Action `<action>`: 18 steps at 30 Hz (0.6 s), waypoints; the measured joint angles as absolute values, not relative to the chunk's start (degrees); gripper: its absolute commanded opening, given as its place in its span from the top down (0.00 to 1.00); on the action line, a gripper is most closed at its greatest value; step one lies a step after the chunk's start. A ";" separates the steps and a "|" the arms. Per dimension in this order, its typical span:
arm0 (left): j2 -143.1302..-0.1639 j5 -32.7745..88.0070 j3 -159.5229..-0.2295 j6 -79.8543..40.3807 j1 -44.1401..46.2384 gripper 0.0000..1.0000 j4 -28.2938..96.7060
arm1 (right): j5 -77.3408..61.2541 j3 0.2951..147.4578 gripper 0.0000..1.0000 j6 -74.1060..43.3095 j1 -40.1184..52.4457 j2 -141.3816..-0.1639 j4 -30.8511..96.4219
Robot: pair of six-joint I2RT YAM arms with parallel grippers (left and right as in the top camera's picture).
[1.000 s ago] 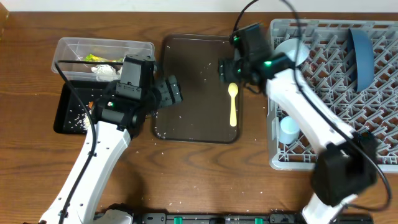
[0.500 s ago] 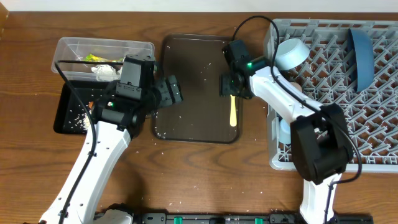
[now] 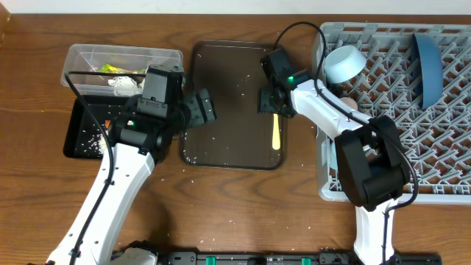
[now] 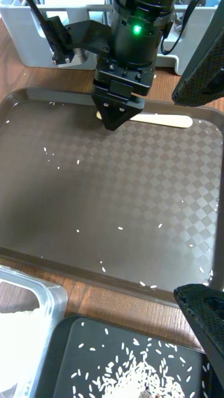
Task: Sort waste into correct bins and load items into the dishwasher rack
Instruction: 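Move right gripper to yellow spoon on brown tray and grasp it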
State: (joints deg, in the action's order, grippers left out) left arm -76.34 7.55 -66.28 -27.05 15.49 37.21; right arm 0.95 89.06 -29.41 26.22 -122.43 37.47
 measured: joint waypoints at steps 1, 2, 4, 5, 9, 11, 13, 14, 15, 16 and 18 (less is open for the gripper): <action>-76.34 7.55 -66.28 -27.05 15.49 0.07 37.21 | 0.97 89.06 0.40 -29.69 26.22 -122.61 37.50; -76.34 7.55 -66.28 -27.05 15.49 0.07 37.21 | 1.02 89.06 0.41 -29.87 26.22 -122.85 37.50; -76.34 7.55 -66.28 -27.05 15.49 0.07 37.21 | 0.97 89.06 0.43 -30.48 26.22 -123.28 37.63; -76.34 7.55 -66.28 -27.05 15.49 0.07 37.21 | 0.95 89.06 0.43 -30.76 26.22 -123.37 37.67; -76.34 7.55 -66.28 -27.05 15.49 0.07 37.21 | 1.06 89.06 0.53 -31.48 26.22 -123.39 38.02; -76.34 7.55 -66.28 -27.05 15.49 0.07 37.21 | 1.13 89.06 0.58 -31.90 26.17 -123.42 38.15; -76.34 7.55 -66.28 -27.05 15.49 0.07 37.21 | 1.15 89.06 0.62 -32.14 26.17 -123.42 38.17; -76.34 7.55 -66.28 -27.05 15.49 0.07 37.21 | 1.13 89.06 0.66 -32.23 26.17 -123.42 38.24; -76.34 7.55 -66.28 -27.05 15.49 0.07 37.21 | 1.13 89.06 0.71 -32.25 26.17 -123.42 38.30; -76.34 7.55 -66.28 -27.07 15.49 0.07 37.21 | 1.10 89.06 0.73 -32.21 26.17 -123.42 38.30; -76.34 7.55 -66.28 -27.05 15.49 0.07 37.21 | 1.13 89.06 0.78 -32.53 26.17 -123.50 38.33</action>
